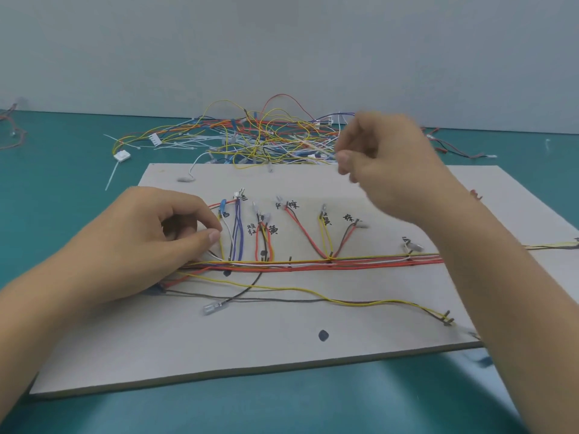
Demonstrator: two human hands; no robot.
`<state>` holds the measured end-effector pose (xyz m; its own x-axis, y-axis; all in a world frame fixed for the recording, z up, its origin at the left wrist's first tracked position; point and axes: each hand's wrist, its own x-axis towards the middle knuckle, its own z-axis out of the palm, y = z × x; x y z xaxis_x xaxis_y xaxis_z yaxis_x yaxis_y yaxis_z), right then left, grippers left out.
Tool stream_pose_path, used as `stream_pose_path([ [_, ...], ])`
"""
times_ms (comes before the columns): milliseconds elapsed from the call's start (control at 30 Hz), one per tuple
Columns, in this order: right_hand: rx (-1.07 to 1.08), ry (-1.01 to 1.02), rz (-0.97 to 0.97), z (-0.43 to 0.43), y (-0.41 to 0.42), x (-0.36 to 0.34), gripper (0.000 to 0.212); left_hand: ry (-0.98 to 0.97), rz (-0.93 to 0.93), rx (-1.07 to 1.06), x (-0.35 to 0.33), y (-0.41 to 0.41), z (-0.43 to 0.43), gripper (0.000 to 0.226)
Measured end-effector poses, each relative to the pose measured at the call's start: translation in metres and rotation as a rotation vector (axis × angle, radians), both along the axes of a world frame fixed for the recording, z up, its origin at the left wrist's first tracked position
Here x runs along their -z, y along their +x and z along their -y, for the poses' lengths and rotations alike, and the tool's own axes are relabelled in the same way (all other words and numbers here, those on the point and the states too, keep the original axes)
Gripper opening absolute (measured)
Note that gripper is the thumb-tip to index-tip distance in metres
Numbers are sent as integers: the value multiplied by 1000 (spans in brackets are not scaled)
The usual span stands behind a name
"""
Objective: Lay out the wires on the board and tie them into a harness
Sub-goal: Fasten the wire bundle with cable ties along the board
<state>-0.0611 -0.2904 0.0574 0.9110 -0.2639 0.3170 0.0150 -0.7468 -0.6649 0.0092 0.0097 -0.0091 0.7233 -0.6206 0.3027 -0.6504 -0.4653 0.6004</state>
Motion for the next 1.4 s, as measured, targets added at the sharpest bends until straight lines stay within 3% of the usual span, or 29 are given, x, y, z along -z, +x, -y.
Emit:
stream_pose_path([
  [100,-203,93,31,-41,-6,2,22,-192,113,-101,-2,1,1,9],
  [233,-374,-14,-32,-68,-15,23,11,-358,166,-199,-12,8,-7,18],
  [367,-463,-29,-59,-71,-27,37,10,-255,184,-86,-25,-6,-4,25],
  [500,-462,55,142,-74,-27,37,9,-189,252,35,-27,-33,15,8],
  [767,-453,642,95,-70,-25,37,15,-285,118,0,-21,-38,21,9],
  [900,-496,824,35,-67,-28,32,16,-281,105,-6,-21,-38,22,10],
  [1400,-533,900,-47,-60,-28,30,17,-306,-10,54,-20,-56,27,7],
])
